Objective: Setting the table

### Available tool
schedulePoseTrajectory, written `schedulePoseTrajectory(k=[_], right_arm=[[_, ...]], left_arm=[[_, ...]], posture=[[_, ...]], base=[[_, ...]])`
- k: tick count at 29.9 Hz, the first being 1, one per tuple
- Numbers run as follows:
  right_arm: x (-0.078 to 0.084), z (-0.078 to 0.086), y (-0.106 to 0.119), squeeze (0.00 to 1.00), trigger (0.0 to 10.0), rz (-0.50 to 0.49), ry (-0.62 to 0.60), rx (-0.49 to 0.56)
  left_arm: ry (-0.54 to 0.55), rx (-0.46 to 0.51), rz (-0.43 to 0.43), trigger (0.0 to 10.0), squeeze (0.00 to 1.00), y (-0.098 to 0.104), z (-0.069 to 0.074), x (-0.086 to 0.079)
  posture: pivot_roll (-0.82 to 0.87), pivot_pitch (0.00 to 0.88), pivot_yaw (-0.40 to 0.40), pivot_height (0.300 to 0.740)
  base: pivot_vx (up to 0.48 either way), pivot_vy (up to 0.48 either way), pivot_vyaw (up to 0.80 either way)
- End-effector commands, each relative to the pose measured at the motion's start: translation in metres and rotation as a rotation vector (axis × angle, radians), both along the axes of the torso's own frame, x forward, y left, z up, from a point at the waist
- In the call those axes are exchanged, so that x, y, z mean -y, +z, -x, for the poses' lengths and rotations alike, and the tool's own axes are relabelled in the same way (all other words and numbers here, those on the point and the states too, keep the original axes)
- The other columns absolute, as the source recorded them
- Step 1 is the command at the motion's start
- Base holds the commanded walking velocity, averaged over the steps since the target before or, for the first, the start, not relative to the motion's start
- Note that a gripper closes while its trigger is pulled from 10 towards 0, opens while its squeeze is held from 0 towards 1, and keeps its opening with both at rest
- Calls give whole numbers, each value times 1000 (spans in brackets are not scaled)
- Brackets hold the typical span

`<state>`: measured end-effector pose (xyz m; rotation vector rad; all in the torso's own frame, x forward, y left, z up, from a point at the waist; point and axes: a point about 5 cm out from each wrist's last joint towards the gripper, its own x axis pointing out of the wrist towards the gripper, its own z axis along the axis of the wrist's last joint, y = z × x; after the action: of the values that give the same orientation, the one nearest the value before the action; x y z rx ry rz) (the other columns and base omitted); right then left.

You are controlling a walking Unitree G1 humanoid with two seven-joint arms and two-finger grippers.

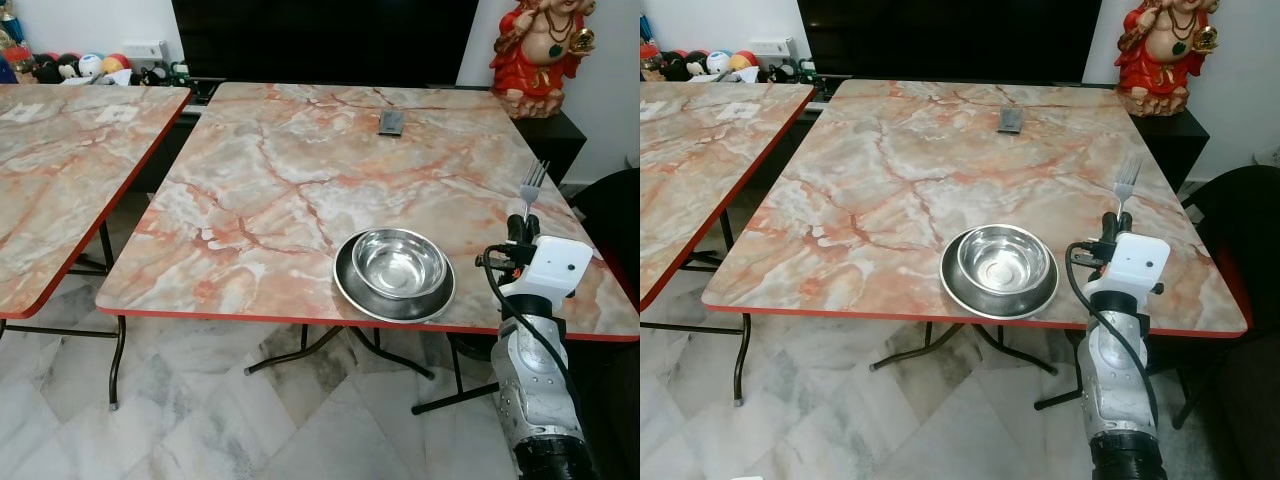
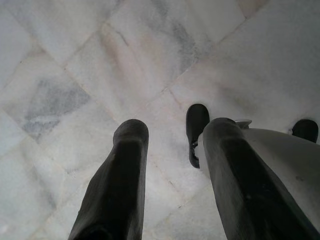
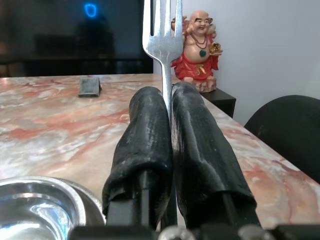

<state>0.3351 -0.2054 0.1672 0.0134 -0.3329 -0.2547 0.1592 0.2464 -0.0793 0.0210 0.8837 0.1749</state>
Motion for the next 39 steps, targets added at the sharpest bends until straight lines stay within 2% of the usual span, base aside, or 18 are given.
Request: schedulePoseTrajectory(k=[1, 8, 32, 39], right_arm=[[-2, -3, 3, 0, 10000, 8, 5, 8], [-4, -5, 4, 0, 10000, 6, 14, 10], [-4, -12, 12, 0, 10000, 3, 11, 38], [11, -7, 23, 0, 10000, 16, -52, 78]], left_arm=[[-3, -40, -7, 10000, 0, -4, 9, -3], [2, -44, -2, 10000, 0, -5, 13, -3], [7, -37, 3, 10000, 0, -5, 14, -2], [13, -32, 7, 10000, 0, -5, 14, -1]], posture=[[74, 123, 20, 740], [72, 129, 16, 740], [74, 141, 10, 740], [67, 148, 7, 740]], base=[[0, 0, 0], [0, 0, 0], [298, 0, 0], [0, 0, 0]])
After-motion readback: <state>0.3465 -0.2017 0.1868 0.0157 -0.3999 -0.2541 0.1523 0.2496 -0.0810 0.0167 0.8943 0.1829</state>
